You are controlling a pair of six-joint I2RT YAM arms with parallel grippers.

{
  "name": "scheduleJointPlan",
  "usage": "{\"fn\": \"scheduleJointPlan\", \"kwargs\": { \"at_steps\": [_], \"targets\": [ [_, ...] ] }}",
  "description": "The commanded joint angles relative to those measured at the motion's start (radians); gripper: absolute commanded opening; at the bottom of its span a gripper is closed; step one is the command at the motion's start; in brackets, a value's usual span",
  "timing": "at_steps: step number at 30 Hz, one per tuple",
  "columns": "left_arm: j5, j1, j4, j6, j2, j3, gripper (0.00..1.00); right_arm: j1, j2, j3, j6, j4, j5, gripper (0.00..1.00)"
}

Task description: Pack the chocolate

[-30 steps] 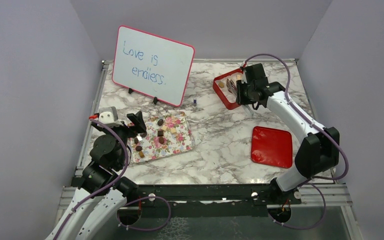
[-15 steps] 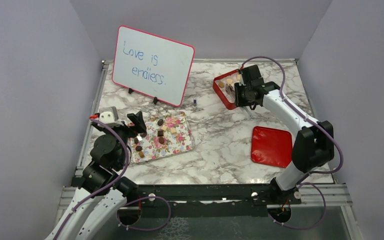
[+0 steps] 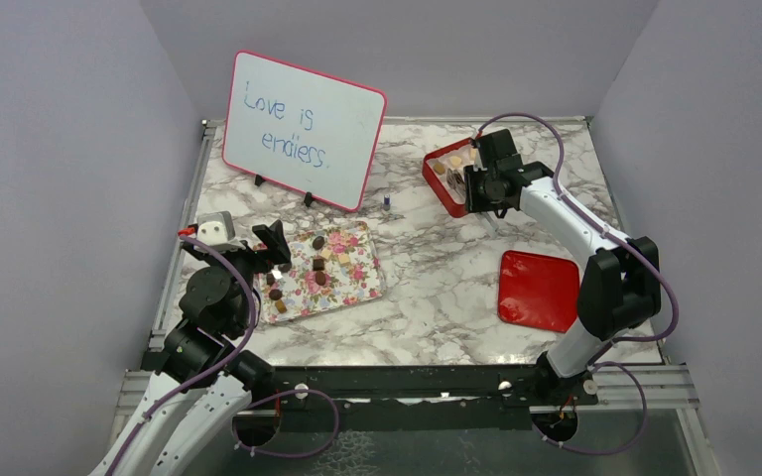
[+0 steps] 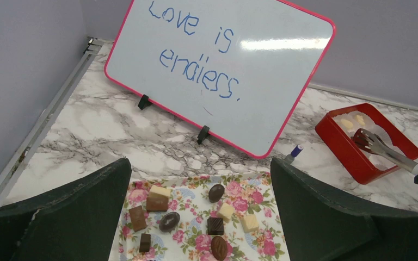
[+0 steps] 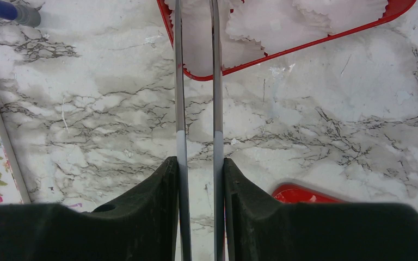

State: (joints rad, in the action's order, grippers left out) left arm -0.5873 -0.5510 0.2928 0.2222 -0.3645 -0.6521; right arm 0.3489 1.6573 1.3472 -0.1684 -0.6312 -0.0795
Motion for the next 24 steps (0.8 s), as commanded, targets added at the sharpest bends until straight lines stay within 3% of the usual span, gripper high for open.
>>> {"fn": "scheduleJointPlan", "kwargs": {
  "at_steps": [1, 24],
  "targets": [
    [0.02, 0.003, -0.021, -0.009, 0.002, 0.008, 0.99, -0.006, 0.009, 0.029, -0.013, 0.016, 0.029, 0.35],
    [0.02, 0.003, -0.021, -0.011, 0.004, 0.008, 0.99, -0.004, -0.075, 0.076, -0.031, -0.055, 0.023, 0.37]
  ]
}}
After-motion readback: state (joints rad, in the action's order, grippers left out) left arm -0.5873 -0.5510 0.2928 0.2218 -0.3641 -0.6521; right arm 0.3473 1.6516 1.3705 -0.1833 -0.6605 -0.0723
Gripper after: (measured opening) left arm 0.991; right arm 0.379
